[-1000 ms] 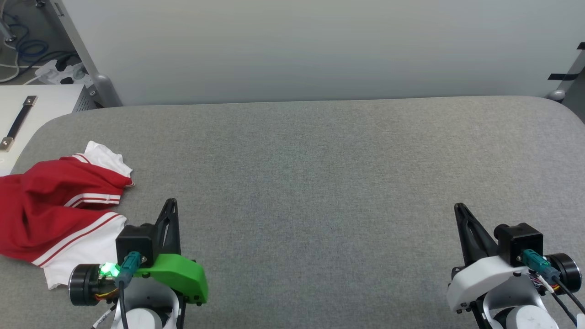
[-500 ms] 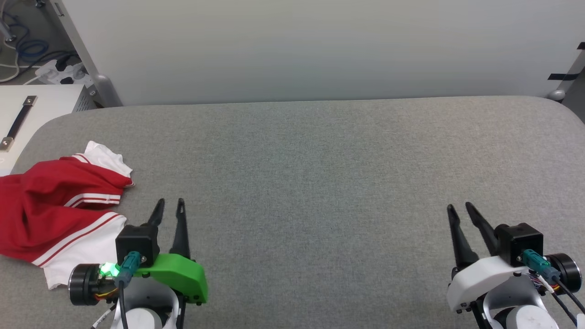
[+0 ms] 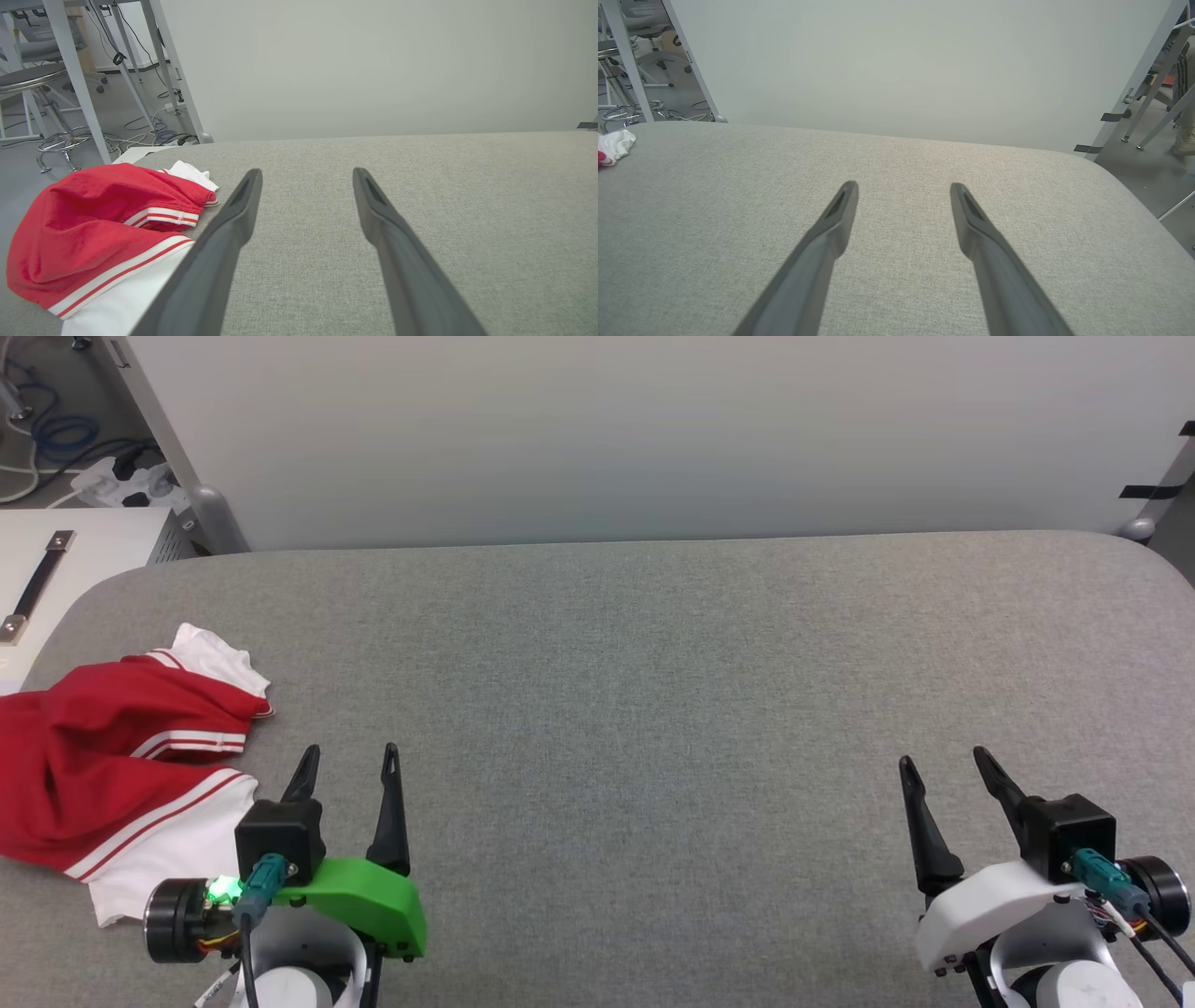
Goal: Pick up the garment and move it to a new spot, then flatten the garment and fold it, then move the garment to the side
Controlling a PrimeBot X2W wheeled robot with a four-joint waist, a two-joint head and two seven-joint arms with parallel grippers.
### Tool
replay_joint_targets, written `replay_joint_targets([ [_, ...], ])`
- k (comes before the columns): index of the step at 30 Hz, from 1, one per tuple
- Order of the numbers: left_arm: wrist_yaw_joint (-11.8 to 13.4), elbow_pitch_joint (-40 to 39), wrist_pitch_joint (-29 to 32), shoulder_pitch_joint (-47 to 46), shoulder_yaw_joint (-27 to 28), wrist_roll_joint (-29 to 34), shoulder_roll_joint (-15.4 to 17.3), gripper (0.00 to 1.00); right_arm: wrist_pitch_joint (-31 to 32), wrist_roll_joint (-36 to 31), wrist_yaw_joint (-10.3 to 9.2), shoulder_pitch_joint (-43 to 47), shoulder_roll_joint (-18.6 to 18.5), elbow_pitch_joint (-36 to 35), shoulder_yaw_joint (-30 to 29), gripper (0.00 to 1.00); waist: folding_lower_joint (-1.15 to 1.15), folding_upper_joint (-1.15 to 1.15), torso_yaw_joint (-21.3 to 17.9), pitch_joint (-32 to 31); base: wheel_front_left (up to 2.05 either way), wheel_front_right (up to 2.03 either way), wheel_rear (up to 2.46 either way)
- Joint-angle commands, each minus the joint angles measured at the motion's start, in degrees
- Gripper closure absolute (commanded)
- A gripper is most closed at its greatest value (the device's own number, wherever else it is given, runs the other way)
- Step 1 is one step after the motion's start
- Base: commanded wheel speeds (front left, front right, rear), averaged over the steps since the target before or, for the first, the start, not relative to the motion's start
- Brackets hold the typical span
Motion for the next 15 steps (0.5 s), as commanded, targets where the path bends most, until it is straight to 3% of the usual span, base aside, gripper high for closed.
replay_joint_targets([
  [1, -0.2, 0.2, -0.7, 0.1, -0.2, -0.7, -0.1, 0.0, -0.6, 0.5, -0.01, -0.3, 0.0, 0.2, -0.2, 0.0, 0.0, 0.0, 0.0, 0.0, 0.0, 0.0, 0.0],
  [15, -0.7, 0.9, -2.3, 0.2, -0.6, -2.5, -0.1, 0.0, -2.3, 2.5, -0.02, -0.4, 0.0, -0.3, -0.5, 0.0, 0.0, 0.0, 0.0, 0.1, 0.0, 0.0, 0.0],
])
